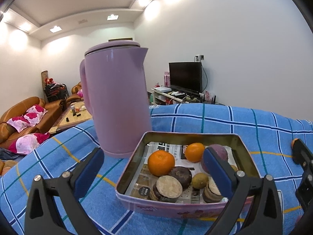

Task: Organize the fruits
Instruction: 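Move both open tools back toward the orange and brown nut on the blanket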

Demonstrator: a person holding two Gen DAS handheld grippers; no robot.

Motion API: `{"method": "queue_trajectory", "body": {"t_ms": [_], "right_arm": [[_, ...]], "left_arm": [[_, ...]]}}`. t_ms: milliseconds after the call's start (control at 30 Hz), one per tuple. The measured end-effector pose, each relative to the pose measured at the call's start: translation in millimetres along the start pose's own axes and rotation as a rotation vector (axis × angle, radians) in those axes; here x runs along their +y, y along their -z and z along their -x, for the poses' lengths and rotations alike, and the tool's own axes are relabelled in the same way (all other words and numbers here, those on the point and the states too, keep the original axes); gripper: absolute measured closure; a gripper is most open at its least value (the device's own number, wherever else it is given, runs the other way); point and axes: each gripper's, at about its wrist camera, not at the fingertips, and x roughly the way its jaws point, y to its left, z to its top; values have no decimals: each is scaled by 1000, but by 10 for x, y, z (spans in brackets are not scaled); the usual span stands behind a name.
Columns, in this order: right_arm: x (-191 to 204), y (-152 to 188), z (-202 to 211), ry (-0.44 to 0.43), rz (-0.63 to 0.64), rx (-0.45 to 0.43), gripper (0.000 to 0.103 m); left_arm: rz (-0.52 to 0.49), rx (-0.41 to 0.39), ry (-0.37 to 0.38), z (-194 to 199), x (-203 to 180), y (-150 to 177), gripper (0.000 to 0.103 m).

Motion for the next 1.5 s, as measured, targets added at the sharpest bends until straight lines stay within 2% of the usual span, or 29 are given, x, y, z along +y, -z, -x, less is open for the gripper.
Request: {"method": "queue_trajectory", "body": {"t_ms": [300,567,800,1167,1333,1500], "right_arm": [[-215,23,76,7,9,24,15],[-577,47,94,39,7,53,15],[-997,55,146,86,28,54,15],[-1642,50,118,158,-16,88,15],[-1936,50,20,173,-60,134,15],[-2136,66,-196,140,-124,231,15]], "left_arm": [[-54,-13,17,168,-193,48,0],[-110,-23,41,303,-413,91,0],[-166,-27,85,429,-673,135,0],[-190,12,183,585,-1164,186,0],[-214,34,229,643,-1444,209,0],[-240,79,262,639,-1795,220,0]]}}
